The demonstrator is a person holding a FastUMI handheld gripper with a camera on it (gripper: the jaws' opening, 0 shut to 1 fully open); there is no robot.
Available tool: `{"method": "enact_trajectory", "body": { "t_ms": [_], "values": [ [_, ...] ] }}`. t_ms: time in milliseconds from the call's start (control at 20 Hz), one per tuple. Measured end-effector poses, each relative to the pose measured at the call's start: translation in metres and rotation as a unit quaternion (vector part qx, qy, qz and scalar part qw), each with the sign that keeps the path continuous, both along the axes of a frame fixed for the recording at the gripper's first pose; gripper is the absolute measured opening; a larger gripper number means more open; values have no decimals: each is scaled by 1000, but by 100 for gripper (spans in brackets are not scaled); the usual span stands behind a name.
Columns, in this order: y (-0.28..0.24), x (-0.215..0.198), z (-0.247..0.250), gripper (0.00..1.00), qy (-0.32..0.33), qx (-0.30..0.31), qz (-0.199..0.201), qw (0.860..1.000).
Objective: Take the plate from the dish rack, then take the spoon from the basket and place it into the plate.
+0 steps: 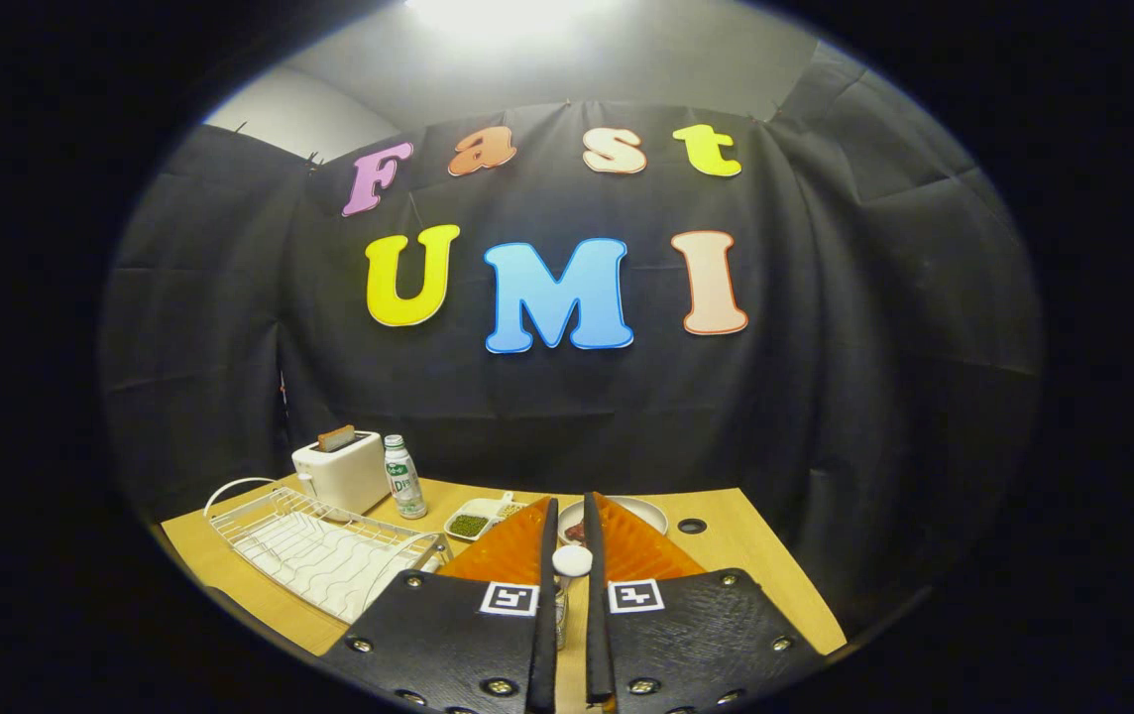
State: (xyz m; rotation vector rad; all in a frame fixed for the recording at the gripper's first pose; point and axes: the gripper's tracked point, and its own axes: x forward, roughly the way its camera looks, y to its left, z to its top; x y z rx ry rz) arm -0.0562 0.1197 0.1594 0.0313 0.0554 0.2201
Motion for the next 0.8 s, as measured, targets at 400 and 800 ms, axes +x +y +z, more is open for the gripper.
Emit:
{"method": "enact_trajectory", "body": {
  "t_ms": [400, 800],
  "values": [
    [8, -47, 4, 11, 37, -1, 16, 999],
    [38, -92, -28, 11, 90, -18, 33, 995]
  ]
}}
